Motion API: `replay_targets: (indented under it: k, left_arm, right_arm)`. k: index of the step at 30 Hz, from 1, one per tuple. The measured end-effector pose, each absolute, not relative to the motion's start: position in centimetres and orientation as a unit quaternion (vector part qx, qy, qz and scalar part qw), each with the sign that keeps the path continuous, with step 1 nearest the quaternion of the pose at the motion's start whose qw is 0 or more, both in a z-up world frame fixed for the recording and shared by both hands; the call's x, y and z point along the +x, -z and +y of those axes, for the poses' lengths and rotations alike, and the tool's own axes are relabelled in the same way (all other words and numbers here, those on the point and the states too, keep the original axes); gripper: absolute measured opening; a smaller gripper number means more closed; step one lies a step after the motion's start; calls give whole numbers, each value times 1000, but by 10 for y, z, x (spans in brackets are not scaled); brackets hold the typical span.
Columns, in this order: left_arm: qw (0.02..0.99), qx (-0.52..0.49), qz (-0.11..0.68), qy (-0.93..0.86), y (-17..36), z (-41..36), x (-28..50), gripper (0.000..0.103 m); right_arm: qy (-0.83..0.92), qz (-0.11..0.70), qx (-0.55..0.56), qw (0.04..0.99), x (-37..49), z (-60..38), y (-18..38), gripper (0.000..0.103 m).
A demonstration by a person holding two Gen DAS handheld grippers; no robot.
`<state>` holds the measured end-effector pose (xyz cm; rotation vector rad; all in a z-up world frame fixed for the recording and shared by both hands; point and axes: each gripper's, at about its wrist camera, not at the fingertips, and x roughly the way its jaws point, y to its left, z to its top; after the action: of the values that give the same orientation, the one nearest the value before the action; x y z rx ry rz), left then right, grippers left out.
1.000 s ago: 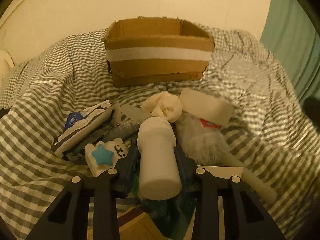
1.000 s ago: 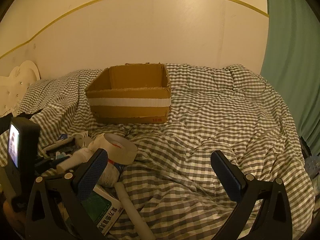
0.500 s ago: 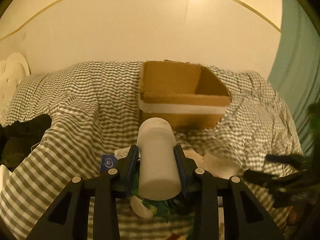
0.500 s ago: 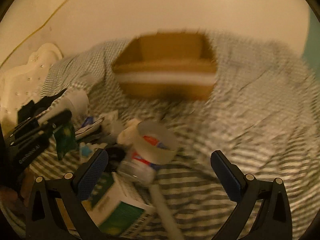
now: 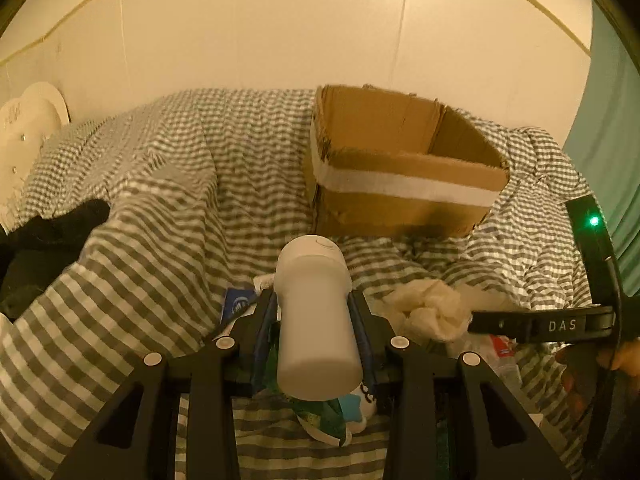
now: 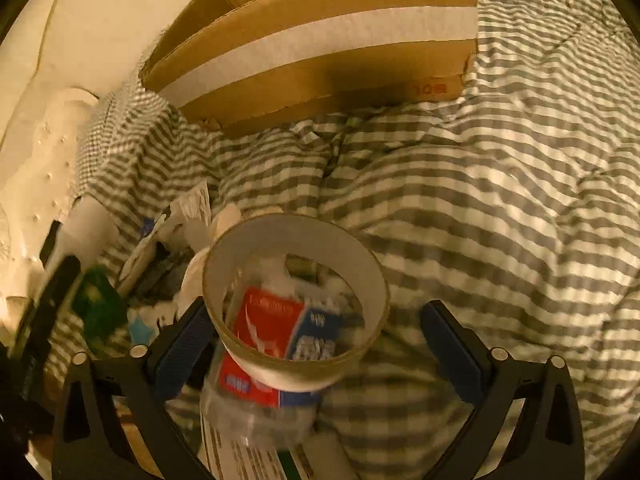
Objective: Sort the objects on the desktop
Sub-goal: 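Grasp the white bottle with the left gripper while the right grasps the tape roll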
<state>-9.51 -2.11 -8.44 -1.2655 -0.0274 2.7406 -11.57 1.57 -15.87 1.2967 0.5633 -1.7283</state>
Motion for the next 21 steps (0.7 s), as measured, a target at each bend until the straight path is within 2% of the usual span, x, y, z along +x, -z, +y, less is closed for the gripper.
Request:
replay_targets:
  k: [2, 3, 10, 15, 21]
  left_arm:
    - [56, -422, -16, -905, 86, -25, -94, 37]
    - [54, -423, -18, -904, 85, -27, -94, 37]
    - [49, -408, -25, -911, 82, -29, -90, 37]
    - [39, -392, -27, -919, 75, -34, -82, 37]
    - [51, -357, -18, -933, 49, -27, -68, 37]
  right_arm:
    - [698, 224, 509, 451, -113, 14, 158, 81]
    - [701, 229, 498, 456, -108, 15, 155, 80]
    - [733, 257, 443, 448, -82, 23, 141, 79]
    - [780, 303, 323, 443, -43, 35, 107, 79]
    - [805, 307, 251, 441, -8, 44, 66, 79]
